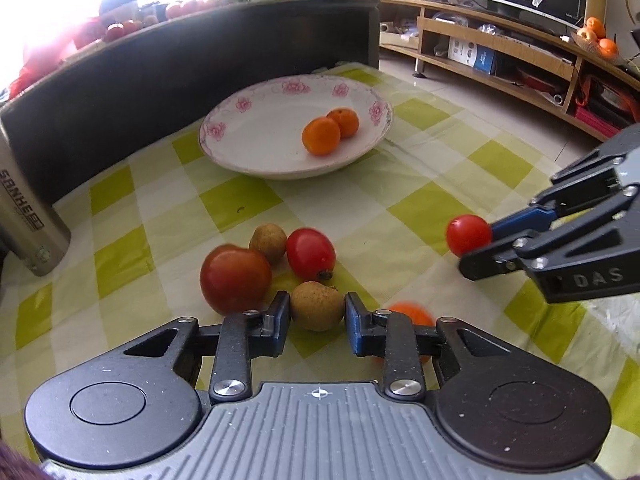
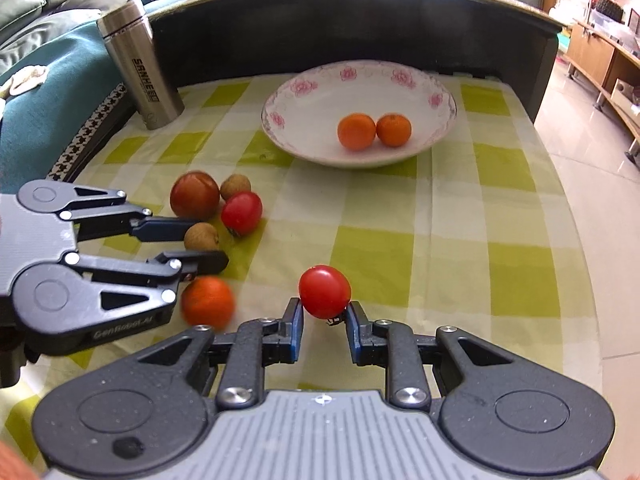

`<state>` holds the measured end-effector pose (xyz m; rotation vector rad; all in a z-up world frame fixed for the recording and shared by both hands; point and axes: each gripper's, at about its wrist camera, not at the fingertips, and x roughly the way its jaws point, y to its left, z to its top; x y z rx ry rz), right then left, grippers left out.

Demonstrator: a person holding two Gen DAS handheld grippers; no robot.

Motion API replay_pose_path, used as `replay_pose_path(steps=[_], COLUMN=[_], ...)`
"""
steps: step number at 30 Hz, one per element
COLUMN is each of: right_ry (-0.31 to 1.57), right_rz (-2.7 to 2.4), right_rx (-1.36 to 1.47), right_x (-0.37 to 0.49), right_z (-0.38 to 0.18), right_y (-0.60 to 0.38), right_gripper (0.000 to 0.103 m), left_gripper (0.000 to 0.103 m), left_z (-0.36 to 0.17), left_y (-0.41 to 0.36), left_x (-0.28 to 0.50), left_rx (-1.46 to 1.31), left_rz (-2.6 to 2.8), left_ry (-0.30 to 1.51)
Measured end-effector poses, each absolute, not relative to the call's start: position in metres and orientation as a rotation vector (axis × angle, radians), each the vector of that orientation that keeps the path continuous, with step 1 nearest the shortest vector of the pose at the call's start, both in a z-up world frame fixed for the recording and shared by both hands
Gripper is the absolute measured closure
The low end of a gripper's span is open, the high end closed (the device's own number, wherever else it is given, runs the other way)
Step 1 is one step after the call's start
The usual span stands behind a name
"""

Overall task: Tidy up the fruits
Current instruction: 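Close the left tool on the brown kiwi while the right tool lifts the tomato, then carry tomato and kiwi into the bowl and open both tools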

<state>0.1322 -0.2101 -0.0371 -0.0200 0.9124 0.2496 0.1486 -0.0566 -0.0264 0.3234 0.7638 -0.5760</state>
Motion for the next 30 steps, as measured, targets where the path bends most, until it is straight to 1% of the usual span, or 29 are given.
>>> replay_pose_path(steps=[8, 16, 22, 30], right_ry=[0.840, 0.771, 0.759, 0.773], right_rz=[0.233, 0.196, 0.179, 0.171], right_rx=[-0.053, -0.075, -0.086, -0.090], right_x=[0.152, 0.192, 0.212, 0.231], right_z=[-0.022, -0.007, -0.008, -0.017], right_y=[-0.203, -0.203, -0.206, -0.212], right_gripper=[0.073, 0.073, 0.073, 0.073], left_gripper=[0.066, 0.066, 0.066, 0.066], left_z=[-0.012, 0.007, 0.013, 0.004], left_y=[-0.059, -0.066, -0.081, -0.092], left_x=[0.155, 0.185, 0.207, 0.228], left_rx=[0.294, 0.274, 0.285, 0.298], left_rz=[-0.569, -0.533, -0.529, -0.518], left_ry=[0.721, 0.655, 0.621, 0.635])
